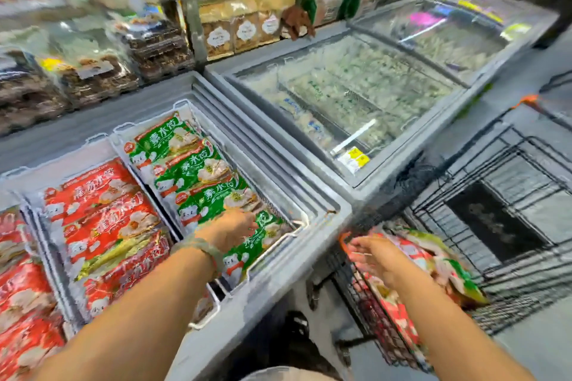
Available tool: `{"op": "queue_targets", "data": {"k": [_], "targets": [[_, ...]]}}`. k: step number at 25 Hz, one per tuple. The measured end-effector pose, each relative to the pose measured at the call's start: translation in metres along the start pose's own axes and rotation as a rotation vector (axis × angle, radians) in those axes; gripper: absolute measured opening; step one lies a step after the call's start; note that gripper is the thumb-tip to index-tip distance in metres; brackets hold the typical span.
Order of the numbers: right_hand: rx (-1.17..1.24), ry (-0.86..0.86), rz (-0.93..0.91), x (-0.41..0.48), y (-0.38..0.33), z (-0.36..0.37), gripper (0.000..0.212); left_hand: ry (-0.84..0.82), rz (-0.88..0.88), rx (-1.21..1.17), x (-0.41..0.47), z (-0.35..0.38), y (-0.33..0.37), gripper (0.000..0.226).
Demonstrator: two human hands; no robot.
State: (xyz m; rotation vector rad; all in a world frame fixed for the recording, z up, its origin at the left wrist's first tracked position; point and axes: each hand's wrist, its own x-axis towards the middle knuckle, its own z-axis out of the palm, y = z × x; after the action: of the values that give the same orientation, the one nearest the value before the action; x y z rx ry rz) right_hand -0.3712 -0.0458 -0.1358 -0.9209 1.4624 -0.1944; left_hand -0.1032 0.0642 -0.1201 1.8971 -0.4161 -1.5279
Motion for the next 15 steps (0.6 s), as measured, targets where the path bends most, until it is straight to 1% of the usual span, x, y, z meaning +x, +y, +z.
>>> {"op": "queue_targets", "data": {"k": [2,4,7,11,15], "targets": [[0.078,0.059,-0.005,-0.014,0.015,-0.037,0.018,-0.056,0.061,0.014,-0.004,0.032,0.016,0.032],[0.12,0.131,0.001,-0.022,0.03,-0.071,0.013,-0.11,0.091,0.027,-0.013,0.067,0.027,0.028],[0.17,0.197,0.02,-0.028,0.055,-0.114,0.018,-0.161,0.106,0.225,-0.02,0.116,0.034,0.012],[0.173,0.186,0.054,-0.031,0.078,-0.161,0.018,-0.177,0.116,0.41,-0.012,0.173,0.045,0.018],[0.156,0.19,0.102,-0.015,0.09,-0.221,0.015,-0.137,0.019,0.311,0.006,0.25,0.057,0.011]]}}
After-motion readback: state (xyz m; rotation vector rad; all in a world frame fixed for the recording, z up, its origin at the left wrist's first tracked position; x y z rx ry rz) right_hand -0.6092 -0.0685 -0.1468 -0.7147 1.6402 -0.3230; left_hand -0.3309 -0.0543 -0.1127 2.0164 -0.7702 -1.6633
